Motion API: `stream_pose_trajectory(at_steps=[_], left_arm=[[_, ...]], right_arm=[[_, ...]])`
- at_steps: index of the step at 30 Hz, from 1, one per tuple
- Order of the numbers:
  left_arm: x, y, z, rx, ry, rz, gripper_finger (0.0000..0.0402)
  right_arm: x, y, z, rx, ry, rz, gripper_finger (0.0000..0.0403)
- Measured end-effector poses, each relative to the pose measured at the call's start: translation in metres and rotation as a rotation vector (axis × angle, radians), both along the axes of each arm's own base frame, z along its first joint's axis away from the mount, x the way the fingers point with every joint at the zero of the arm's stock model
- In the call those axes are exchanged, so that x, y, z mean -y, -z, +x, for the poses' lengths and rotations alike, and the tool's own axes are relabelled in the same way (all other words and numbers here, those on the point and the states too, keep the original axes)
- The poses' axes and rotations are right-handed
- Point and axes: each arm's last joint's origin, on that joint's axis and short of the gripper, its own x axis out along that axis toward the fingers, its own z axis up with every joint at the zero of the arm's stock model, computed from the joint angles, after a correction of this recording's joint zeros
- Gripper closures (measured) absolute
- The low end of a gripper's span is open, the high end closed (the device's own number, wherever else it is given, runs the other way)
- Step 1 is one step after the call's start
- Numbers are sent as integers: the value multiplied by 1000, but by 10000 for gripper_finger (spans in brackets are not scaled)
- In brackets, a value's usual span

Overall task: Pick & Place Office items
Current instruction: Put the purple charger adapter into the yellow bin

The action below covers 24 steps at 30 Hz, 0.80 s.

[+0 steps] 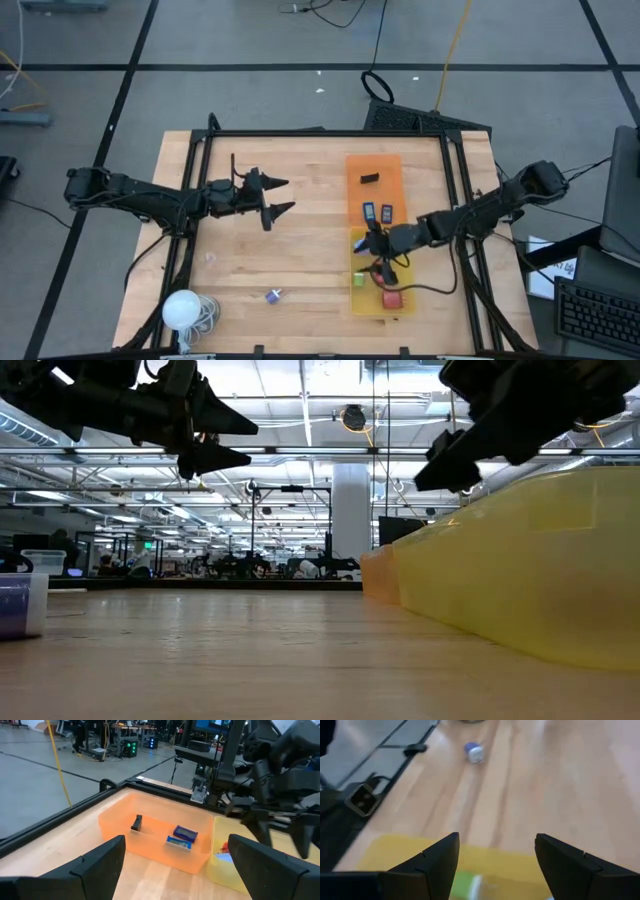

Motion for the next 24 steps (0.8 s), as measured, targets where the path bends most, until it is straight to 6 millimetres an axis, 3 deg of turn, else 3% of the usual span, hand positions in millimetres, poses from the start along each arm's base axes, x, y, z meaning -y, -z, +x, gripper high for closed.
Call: stream_pose_trajectory(at_steps=[11, 19, 24], left_arm=[[0, 0, 0, 1, -2, -13, 50], [0, 1, 0, -5, -1, -13, 50], [0, 1, 0, -6, -1, -13, 50]], right_arm=[[41, -20, -1, 81, 103, -67, 183], [47, -46, -25, 142, 98, -88, 205], [51, -42, -48, 190, 102, -84, 216]])
